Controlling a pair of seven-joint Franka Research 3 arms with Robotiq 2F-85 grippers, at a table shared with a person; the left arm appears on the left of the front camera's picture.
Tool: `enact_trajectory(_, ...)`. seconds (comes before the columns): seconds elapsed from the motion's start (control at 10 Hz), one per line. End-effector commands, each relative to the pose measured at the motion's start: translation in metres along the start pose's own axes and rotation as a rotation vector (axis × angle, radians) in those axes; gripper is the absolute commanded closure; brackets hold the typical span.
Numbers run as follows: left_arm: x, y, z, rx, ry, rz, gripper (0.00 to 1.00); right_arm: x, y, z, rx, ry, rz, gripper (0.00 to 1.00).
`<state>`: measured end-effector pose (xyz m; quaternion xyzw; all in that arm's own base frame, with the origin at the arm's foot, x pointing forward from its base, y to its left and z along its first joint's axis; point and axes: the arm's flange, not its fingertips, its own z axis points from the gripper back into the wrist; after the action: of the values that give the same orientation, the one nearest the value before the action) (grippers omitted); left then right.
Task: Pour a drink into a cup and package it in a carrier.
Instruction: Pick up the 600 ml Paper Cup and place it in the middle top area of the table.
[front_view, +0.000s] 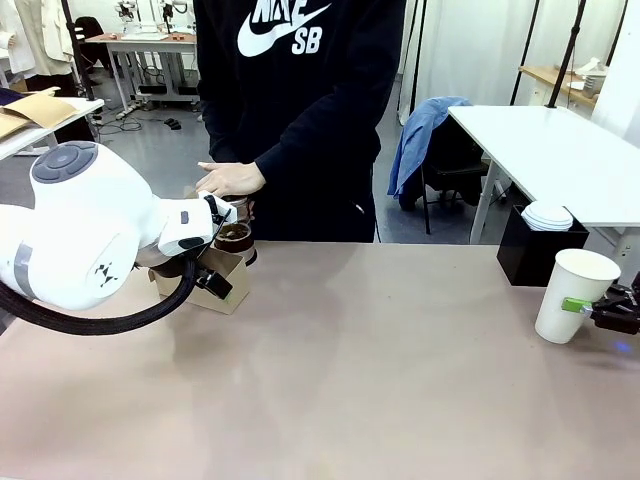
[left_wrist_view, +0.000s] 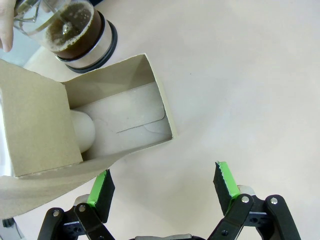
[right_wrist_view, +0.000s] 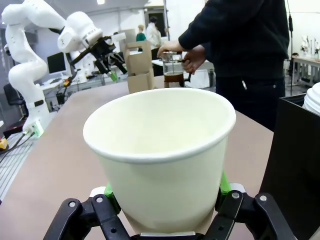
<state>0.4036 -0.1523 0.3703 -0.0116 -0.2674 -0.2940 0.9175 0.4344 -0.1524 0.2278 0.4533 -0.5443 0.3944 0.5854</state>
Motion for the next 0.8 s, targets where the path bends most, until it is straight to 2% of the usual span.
enact_trajectory(0.0, 0.000, 0.000, 0.000, -0.001, 0.000, 0.001, 0.00, 0.016, 0.015, -0.003, -0.034, -0.010, 0.034, 0.20)
enact_trajectory(0.3, 0.000, 0.000, 0.000, -0.001, 0.000, 0.001, 0.00, 0.079, 0.052, -0.060, -0.169, -0.044, 0.064, 0.20)
enact_trajectory(0.5, 0.000, 0.000, 0.000, -0.001, 0.000, 0.001, 0.00, 0.098, 0.070, -0.116, -0.218, -0.010, 0.095, 0.20)
enact_trajectory(0.7, 0.000, 0.000, 0.000, -0.001, 0.000, 0.001, 0.00, 0.105, 0.075, -0.183, -0.212, -0.008, 0.100, 0.20)
